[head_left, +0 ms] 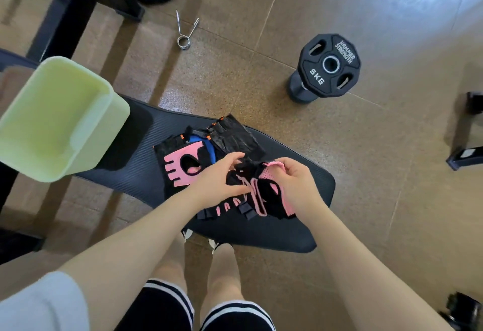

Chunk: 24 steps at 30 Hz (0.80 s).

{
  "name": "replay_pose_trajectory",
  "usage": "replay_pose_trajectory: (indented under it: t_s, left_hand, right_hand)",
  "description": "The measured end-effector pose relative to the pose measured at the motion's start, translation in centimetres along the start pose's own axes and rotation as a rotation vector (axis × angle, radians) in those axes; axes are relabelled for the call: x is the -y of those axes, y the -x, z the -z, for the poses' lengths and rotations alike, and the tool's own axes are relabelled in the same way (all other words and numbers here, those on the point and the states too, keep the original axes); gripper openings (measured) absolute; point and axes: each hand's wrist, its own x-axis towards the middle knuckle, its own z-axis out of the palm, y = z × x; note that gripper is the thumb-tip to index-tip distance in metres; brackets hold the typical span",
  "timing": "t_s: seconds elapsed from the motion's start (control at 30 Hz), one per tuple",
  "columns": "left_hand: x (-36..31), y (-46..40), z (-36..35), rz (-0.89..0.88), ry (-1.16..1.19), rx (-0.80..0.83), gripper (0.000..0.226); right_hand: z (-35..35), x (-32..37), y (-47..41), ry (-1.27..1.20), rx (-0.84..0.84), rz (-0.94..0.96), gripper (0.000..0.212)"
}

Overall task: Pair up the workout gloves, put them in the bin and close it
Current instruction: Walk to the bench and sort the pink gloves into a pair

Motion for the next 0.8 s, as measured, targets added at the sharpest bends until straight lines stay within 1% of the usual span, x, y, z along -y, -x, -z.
replay_pose_trajectory:
  t_s: [0.1,0.17,0.2,0.27,0.33,0.4,0.43,0.5,0.53,0.57,0.63,0.7,0.77,0.8]
  left_hand:
    - [1.0,0.0,-0.3,0.001,-0.076,0.022,0.070]
    - [1.4,-0.1,-0.2,0.041,-0.006,0.046,0.061]
    - [1.7,-0.2,0.0,0.065,0.019,0.064,0.053]
    - [2.5,-0.2,0.3,0.089,0.020,0.112,0.029]
    - [3.2,0.3,0.5,0.107,0.044,0.131,0.008]
    - [3.5,0.8,0.8,0.120,0.036,0.105,0.004]
    - [3.6,1.1,1.2,0.123,0.028,0.088,0.004]
    - [3.9,1.8,2.4,0.134,0.029,0.058,0.011]
    - [4.2,2.2,3.0,0.146,0.033,0.041,0.013]
    - [4.5,2.5,3.5,0.164,0.044,0.026,0.014]
    - [4.9,2.9,4.2,0.178,0.109,-0.005,0.016]
    - [5.0,2.8,4.2,0.180,0.178,-0.027,0.011]
    - [5.3,2.4,4.1,0.194,0.208,-0.018,0.005]
    - [5.4,2.2,4.1,0.204,0.207,-0.005,0.005]
  right_hand:
    - [0.0,-0.4,-0.1,-0.096,0.063,-0.076,0.027]
    - [0.0,-1.3,-0.6,-0.155,0.079,-0.131,0.026]
    - [0.1,-1.8,-0.8,-0.179,0.083,-0.159,0.025]
    - [0.2,-2.5,-1.0,-0.196,0.082,-0.202,0.024]
    - [0.3,-3.2,-1.0,-0.168,0.072,-0.211,0.026]
    - [0.5,-3.5,-1.1,-0.132,0.034,-0.207,0.024]
    - [0.7,-3.6,-1.2,-0.160,-0.006,-0.223,0.023]
    - [1.4,-3.9,-1.6,-0.252,-0.109,-0.262,0.033]
    - [1.8,-4.1,-1.8,-0.257,-0.141,-0.261,0.035]
    - [2.1,-4.3,-2.0,-0.217,-0.148,-0.255,0.036]
    - [2.1,-4.9,-2.3,-0.132,-0.104,-0.230,0.041]
    - [1.3,-5.6,-2.7,-0.034,-0.059,-0.237,0.041]
    - [0.0,-6.1,-3.4,0.153,-0.097,-0.266,0.027]
    - [-0.6,-6.5,-3.7,0.280,-0.142,-0.297,0.025]
